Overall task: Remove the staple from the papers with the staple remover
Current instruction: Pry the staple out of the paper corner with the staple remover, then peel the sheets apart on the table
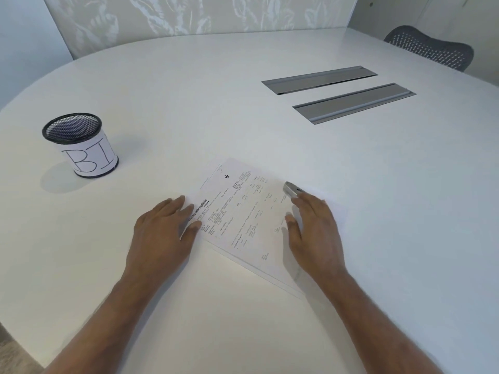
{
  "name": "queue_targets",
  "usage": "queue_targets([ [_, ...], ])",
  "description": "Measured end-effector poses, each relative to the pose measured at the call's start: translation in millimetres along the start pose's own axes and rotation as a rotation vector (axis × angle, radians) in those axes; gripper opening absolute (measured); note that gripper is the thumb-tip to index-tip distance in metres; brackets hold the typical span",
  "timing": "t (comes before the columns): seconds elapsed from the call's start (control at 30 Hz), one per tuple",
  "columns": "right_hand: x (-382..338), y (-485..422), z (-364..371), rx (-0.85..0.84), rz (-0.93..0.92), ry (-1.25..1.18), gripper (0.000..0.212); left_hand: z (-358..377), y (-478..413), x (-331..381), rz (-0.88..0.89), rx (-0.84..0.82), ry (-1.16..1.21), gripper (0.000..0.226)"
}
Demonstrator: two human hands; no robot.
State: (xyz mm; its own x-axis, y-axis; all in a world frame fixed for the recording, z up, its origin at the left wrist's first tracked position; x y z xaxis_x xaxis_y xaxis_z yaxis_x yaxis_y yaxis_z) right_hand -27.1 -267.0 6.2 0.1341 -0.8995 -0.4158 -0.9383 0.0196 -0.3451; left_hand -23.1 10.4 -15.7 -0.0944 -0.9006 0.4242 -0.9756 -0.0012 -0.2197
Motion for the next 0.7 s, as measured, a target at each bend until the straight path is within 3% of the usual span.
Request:
queue_targets([
  [0.2,-10.9,7.9,14.6,-0.158,-0.021,0.08,0.041,-0.4,1.5,-0.7,0.0,0.002,0.015,0.041],
  [0.3,-11.8,1.8,6.7,-0.06,-0.044,0.092,0.032,0.3,1.0,-1.6,-0.004,-0.006,0.02,0.038],
  [0.37,-0.5,-10.1,-3.3,0.022,0.003,0.108,0.033,-0.3,1.0,-0.7,-0.001,-0.003,0.02,0.042],
  [0.5,29.5,-37.1,-7.4,-0.095,0.15,0.125,0.042,-1.0,1.3,0.3,-0.021,-0.016,0.028,0.039],
  [0.57,32.7,-43.6,-8.9,-0.099,0.121,0.077,0.036,-1.0,1.5,0.0,-0.034,-0.021,0.039,0.04],
  [0.7,32.5,-52.0,-30.8,0.062,0.07,-0.231,0.016,-0.1,3.2,-1.0,-0.057,-0.018,0.058,0.04],
])
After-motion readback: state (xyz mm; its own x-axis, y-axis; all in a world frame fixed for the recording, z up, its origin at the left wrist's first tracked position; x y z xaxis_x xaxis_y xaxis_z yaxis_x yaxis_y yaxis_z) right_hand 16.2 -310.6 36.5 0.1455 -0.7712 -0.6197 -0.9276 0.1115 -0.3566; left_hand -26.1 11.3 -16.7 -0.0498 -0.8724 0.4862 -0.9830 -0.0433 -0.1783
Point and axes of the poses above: each hand's wrist, its own y-axis away from the middle knuckle, its own z-axis out of the palm, x = y × z, the point moved 5 cm from there along -y, towards the middle knuckle
